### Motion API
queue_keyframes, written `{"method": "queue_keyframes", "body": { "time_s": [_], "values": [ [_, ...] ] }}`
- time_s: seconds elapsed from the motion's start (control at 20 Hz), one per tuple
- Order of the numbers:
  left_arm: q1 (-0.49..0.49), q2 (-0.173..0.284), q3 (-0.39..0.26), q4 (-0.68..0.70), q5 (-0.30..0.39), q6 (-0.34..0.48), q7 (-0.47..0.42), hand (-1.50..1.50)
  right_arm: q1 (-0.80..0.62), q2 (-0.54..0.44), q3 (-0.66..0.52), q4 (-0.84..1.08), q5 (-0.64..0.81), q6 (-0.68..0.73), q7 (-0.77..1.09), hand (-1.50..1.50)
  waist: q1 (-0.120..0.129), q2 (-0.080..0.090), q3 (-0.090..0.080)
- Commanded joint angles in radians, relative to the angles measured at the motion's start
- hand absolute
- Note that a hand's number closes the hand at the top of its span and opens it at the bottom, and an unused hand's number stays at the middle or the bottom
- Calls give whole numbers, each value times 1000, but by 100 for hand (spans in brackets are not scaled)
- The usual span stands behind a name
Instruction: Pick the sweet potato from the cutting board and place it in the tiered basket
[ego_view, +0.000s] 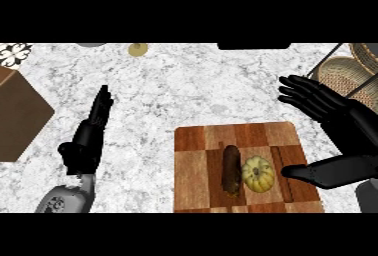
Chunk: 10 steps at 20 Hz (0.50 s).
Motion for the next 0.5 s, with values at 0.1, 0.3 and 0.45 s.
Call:
{"method": "queue_keyframes", "body": {
  "time_s": [0.1,0.3,0.45],
  "values": [
    [20,-10,-14,10,-9,-1,-20,0,-100,-294,47,-137,110,178,186,-150,8,-4,-6],
    [15,0,-18,5,-14,-11,-13,0,-199,-431,172,-220,172,319,326,-150,33,-3,-8],
    [-6,-22,-40,9,-21,-9,6,0,-325,-466,285,-276,210,366,469,-150,53,-2,-10]
  ]
}}
